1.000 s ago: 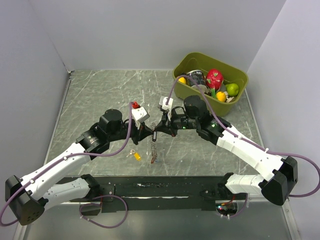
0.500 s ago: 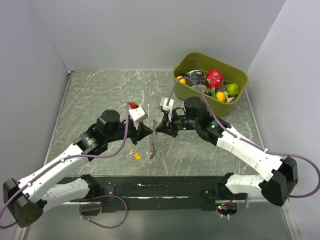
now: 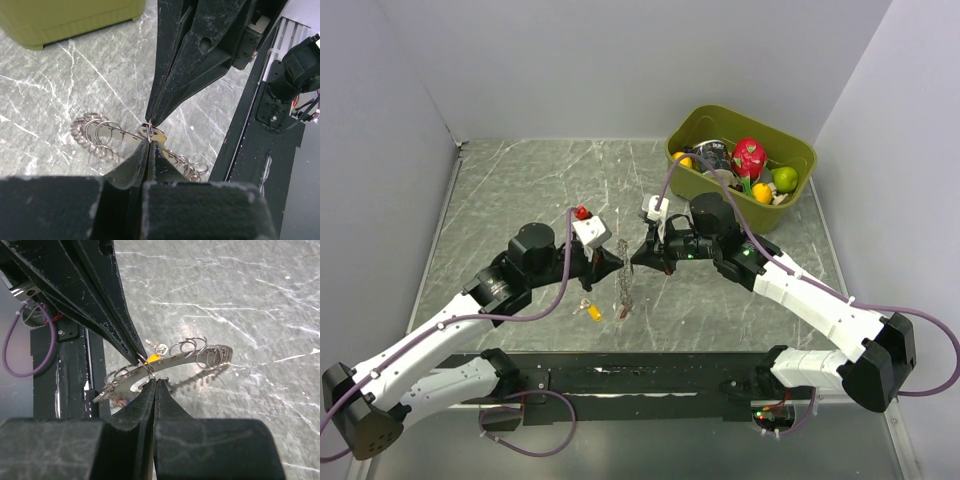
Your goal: Put the keys on the keyring
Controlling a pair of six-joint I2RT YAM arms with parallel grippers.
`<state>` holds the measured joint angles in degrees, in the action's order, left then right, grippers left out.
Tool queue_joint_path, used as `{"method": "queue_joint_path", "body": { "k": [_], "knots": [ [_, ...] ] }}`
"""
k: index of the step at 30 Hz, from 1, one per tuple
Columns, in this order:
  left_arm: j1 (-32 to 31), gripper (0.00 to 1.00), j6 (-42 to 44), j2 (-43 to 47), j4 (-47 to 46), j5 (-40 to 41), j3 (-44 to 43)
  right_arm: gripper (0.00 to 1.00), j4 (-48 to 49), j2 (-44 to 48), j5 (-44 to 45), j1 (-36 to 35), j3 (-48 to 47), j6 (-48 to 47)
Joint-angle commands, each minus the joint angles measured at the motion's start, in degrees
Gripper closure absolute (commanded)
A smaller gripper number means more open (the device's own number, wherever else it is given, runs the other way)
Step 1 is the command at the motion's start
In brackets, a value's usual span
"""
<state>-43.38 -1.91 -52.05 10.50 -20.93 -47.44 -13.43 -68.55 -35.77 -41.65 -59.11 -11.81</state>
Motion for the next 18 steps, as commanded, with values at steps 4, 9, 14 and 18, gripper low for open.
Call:
{"method": "queue_joint_path", "body": {
  "k": [4,9,14,18],
  "knots": [
    [-0.5,0.99,-0.1,4.1,-8.7,-1.5,1.4,1.0,2.1,0.4,-1.7,1.0,0.2,-1.0],
    [-0.5,0.99,0.0,5.1,-10.1,-1.8,2.8,0.73,4.1,3.0,-2.3,1.2,1.6,-0.8],
    [-0.5,0.99,0.7,5.1,-13.9,-3.9,4.0,0.27,7.0,7.5,-4.2,1.8,3.3,-0.4],
    [-0.4,0.99,1.3,5.6,-17.3,-6.3,6.3,0.13,9.9,9.9,-8.1,2.1,4.1,0.4]
  ]
}}
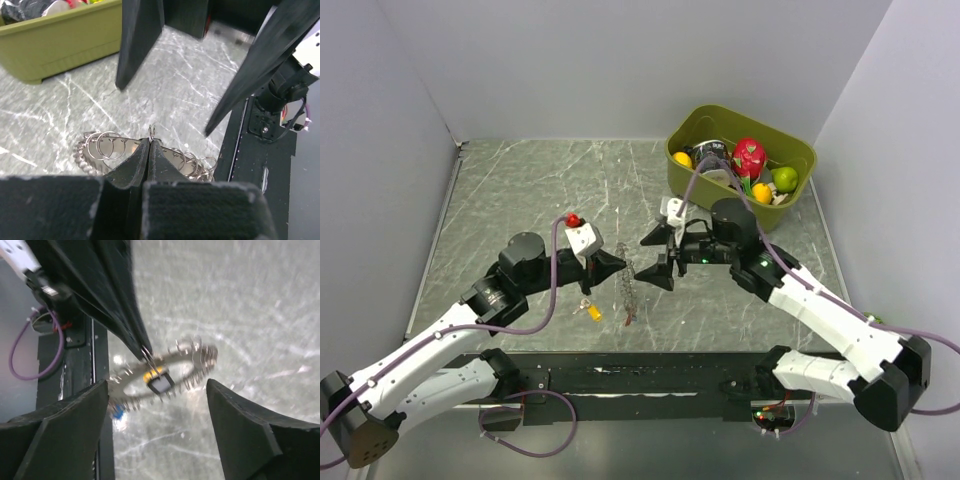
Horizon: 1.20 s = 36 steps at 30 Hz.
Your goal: Put the keys on the keyring
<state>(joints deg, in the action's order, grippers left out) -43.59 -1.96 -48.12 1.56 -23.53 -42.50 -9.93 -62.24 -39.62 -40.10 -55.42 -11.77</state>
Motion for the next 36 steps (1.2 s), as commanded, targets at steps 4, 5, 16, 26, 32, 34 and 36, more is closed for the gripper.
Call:
{"method": "queue_joint_path", "body": {
  "k": [4,5,16,26,32,34,36],
  "knots": [
    [-0.2,0.99,1.3,3.1,-13.0,-5.6,3.8,0.16,8.8,4.1,-8.4,0.6,0.5,0.9],
    [-0.3,0.99,1.3,3.4,-15.2,-5.7,4.4,0.18,9.1,3.9,-9.2,0.6,0.3,1.1],
    [-0.3,0.99,1.3,6.7,-21.6,-8.7,8.3,0.43,8.2,0.8,-14.1,0.6,-1.1,0.9],
    [-0.3,0.99,1.3,7.1,-21.8,-10.0,7.5,0.59,9.7,-0.3,-14.9,0.6,-0.7,2.6],
    [-0.2,0.99,0.6,7.2,-22.6,-10.4,7.5,0.89,10.6,-1.7,-16.5,0.6,-1.6,3.9],
    [-0.3,0.99,0.5,7.2,-22.7,-10.5,7.4,1.0,10.2,-2.0,-16.7,0.6,-2.1,3.8],
    [-0.2,0.99,0.7,7.4,-21.5,-10.2,7.1,1.0,10.2,-1.8,-16.5,0.6,-2.1,3.7]
  ]
}}
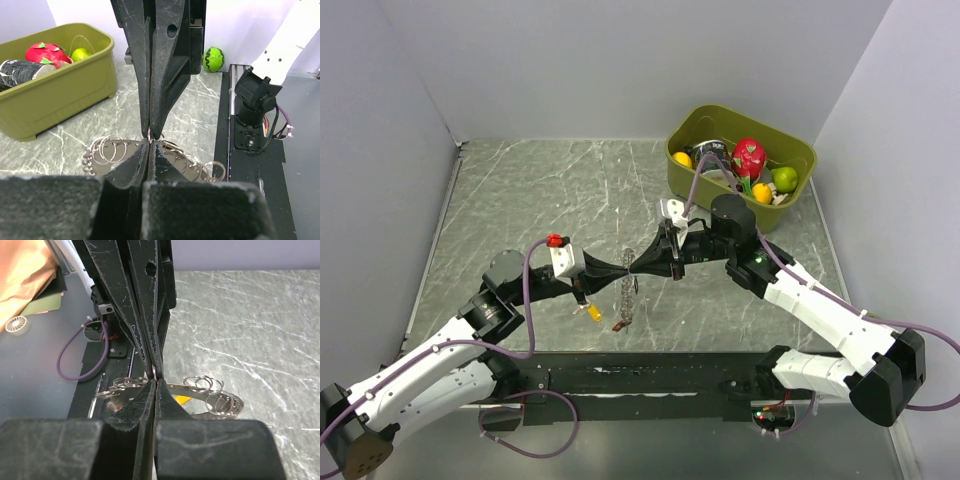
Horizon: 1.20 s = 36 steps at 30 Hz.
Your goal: Put the keys on the keyring
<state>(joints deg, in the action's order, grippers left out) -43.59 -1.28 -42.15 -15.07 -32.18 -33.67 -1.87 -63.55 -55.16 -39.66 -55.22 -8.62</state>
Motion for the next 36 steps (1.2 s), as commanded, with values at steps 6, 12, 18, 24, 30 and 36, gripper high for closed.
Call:
{"method": "queue_joint_path", "body": {
  "k": [6,12,18,24,30,36],
  "knots": [
    [-0.2,0.98,2.6,2.1,0.1,0.1,-3.4,1.0,-4.0,0.5,1.8,0.2,-3.8,-2.4],
    [-0.3,0.73,4.3,1.0,9.6,1.8,-7.5,1.0,-10.7,0.8,4.2,0.3,-5.7,-6.4],
    [-0.2,0.49,6.3,-4.6,22.0,1.3,-16.3,1.0,-16.5,0.5,6.2,0.2,-7.0,-9.3],
    [-0.3,0.43,10.6,-12.8,36.5,1.2,-26.6,1.0,-18.8,0.4,6.9,0.2,-7.5,-10.7],
    [-0.2,0.48,12.5,-18.1,41.0,-3.0,-31.6,1.0,-18.1,0.6,6.8,0.2,-6.6,-10.5],
    [-0.3,0.54,13.1,-19.3,41.4,-5.0,-32.5,1.0,-18.3,0.9,7.4,0.2,-6.2,-10.8]
  ]
}}
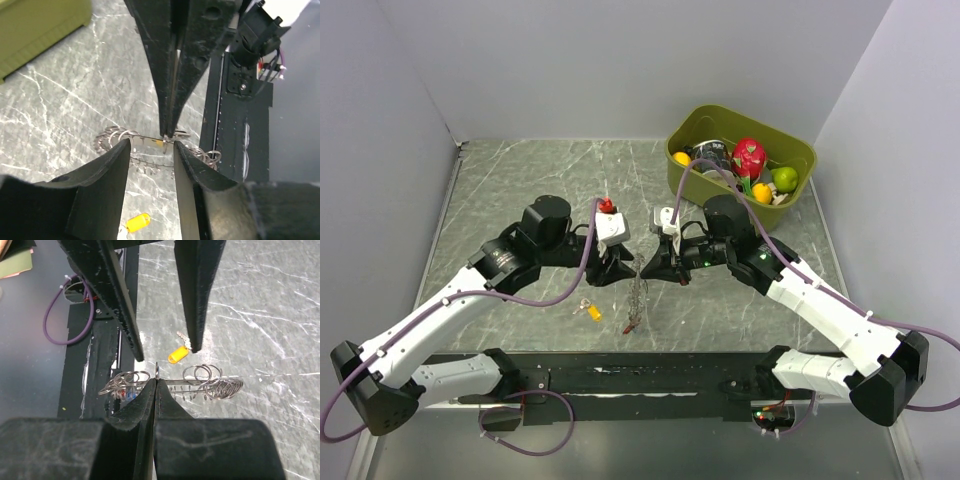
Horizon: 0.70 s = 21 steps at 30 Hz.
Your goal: Put the keys on the keyring
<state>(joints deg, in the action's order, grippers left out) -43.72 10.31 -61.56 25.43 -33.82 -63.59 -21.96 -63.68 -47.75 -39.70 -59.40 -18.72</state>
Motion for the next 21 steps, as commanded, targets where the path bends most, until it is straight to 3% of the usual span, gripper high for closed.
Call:
{"method": "queue_joint_path", "body": {
  "k": [1,7,11,15,21],
  "knots": [
    [-0.1,0.54,1.6,0.1,0.7,-3.8,-2.2,1.0,1.8,1.2,0.1,0.2,-1.8,-0.6],
    [0.0,0.54,0.8,-1.1,-0.1,-6.2,-2.1,1.0,2.3,1.3,0.2,0.3,-1.5,-0.4],
    [0.0,0.63,0.4,-3.4,0.9,-6.2,-3.1,1.0,2.4,1.4,0.1,0.2,-1.5,-0.4],
    [-0.1,0.65,0.5,-4.5,2.0,-4.3,-3.6,1.0,2.9,1.7,0.0,0.2,-1.1,-0.4],
    [-0.1,0.97,0.8,-4.8,2.0,-4.1,-4.0,1.0,2.9,1.9,0.1,0.3,-0.9,-0.4]
  ]
}}
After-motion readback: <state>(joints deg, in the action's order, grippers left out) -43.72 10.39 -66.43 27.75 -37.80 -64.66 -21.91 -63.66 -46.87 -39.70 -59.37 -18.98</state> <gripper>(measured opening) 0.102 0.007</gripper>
